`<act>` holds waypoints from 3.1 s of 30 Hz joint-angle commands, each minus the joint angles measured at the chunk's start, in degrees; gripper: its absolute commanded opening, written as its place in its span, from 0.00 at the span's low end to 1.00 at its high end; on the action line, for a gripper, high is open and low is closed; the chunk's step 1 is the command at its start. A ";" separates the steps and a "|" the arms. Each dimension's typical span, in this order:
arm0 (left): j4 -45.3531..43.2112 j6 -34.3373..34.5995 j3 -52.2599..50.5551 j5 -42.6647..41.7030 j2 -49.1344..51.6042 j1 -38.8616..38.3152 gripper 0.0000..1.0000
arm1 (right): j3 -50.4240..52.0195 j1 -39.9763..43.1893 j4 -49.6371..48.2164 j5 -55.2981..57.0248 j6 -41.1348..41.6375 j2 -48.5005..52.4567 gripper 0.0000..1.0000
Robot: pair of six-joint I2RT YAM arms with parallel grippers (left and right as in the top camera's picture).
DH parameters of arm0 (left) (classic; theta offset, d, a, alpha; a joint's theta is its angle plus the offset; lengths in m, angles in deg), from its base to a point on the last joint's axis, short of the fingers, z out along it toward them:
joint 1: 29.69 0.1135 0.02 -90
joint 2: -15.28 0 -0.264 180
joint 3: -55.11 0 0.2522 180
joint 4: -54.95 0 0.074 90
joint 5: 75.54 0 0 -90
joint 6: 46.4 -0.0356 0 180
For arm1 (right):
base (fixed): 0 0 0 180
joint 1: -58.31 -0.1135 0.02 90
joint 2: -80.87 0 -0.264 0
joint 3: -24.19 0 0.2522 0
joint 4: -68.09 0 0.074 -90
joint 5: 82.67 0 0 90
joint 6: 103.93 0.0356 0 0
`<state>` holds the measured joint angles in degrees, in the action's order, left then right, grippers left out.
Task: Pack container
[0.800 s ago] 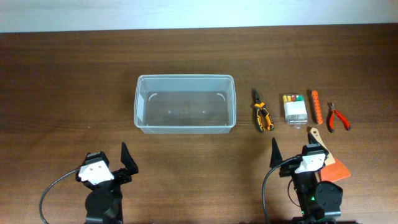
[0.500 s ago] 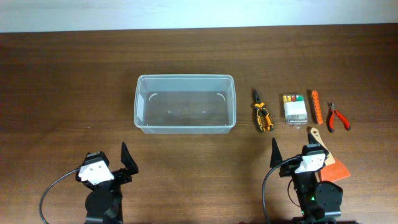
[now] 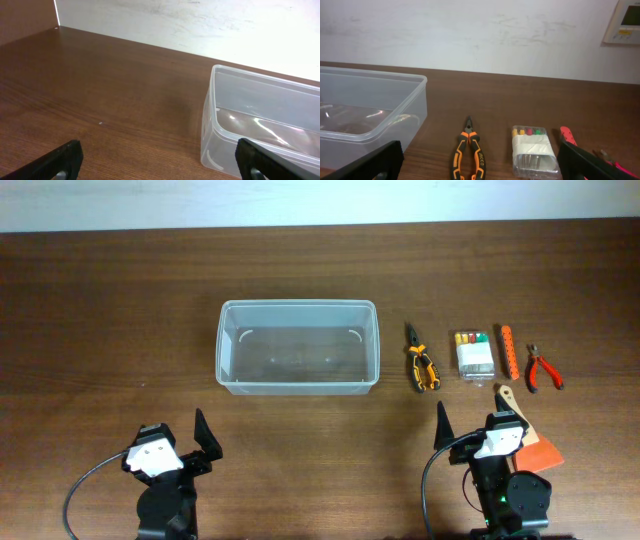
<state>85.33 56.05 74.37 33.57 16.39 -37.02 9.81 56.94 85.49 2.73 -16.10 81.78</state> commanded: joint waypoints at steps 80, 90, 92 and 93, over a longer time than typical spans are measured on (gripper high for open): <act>0.09 -0.50 -0.17 0.20 -0.42 -0.17 0.99 | -16.41 0.26 -5.07 10.91 1.77 14.78 0.99; 0.09 -0.50 -0.17 0.20 -0.42 -0.17 0.99 | -68.85 0.26 30.93 8.61 1.79 56.98 0.99; 0.09 -0.50 -0.17 0.20 -0.42 -0.17 0.99 | -81.99 0.26 42.32 7.85 1.79 66.07 0.99; 0.09 -0.50 -0.17 0.20 -0.42 -0.17 0.99 | -88.85 0.26 47.95 7.48 1.81 70.82 0.98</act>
<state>85.35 56.05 74.37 33.59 16.36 -37.02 -65.14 56.94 125.46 11.41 -14.95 143.44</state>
